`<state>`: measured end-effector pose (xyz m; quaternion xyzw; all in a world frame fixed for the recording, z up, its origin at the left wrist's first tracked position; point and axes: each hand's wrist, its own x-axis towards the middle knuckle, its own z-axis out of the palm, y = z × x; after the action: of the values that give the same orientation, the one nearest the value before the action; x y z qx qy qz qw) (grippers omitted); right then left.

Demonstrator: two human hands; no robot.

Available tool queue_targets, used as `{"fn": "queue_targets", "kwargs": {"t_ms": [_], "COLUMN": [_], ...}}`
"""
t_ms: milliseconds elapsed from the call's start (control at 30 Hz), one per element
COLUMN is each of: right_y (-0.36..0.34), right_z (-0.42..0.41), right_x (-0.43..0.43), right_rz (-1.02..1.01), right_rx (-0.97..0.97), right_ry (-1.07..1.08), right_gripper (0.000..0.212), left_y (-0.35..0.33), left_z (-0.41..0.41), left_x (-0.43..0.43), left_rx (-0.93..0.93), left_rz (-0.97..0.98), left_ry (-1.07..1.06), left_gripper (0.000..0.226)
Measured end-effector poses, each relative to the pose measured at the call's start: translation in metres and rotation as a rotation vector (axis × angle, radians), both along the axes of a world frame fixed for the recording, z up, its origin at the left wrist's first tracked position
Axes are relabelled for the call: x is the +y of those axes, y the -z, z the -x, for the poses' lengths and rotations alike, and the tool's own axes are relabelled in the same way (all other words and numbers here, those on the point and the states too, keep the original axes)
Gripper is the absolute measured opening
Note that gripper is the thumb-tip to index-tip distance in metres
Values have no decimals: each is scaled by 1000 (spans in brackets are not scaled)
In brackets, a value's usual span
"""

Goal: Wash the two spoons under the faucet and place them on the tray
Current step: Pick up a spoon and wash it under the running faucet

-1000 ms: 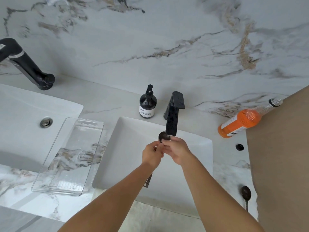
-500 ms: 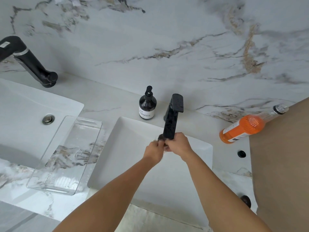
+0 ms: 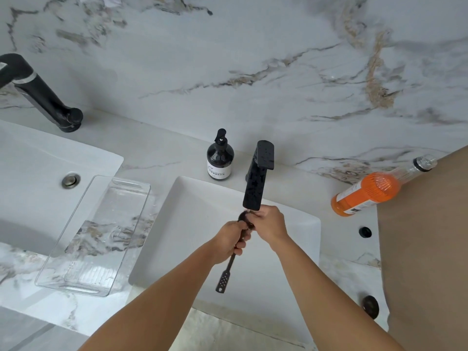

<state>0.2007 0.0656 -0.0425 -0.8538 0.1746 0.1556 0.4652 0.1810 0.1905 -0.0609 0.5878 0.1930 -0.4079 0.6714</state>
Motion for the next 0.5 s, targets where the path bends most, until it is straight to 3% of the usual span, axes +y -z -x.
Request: {"fn": "queue_targets", "kwargs": {"t_ms": [100, 200, 300, 400, 500], "right_y": [-3, -8, -12, -10, -5], "right_z": [1, -6, -10, -7, -3], "right_x": [2, 1, -2, -9, -9], "right_rz": [28, 25, -229, -404, -495], "right_rx": [-57, 14, 147, 117, 68], "right_ry": [60, 0, -77, 35, 267], "right_gripper": [16, 11, 26, 20, 7], "left_y": [-1, 2, 5, 2, -2], "left_z": [4, 3, 6, 9, 7], "left_x": [-5, -6, 3, 10, 11], "left_rx": [-121, -210, -253, -260, -224], "left_rz": [-51, -177, -72, 48, -36], "left_ry": [-54, -51, -86, -104, -114], "left_gripper": [44, 47, 37, 23, 39]}}
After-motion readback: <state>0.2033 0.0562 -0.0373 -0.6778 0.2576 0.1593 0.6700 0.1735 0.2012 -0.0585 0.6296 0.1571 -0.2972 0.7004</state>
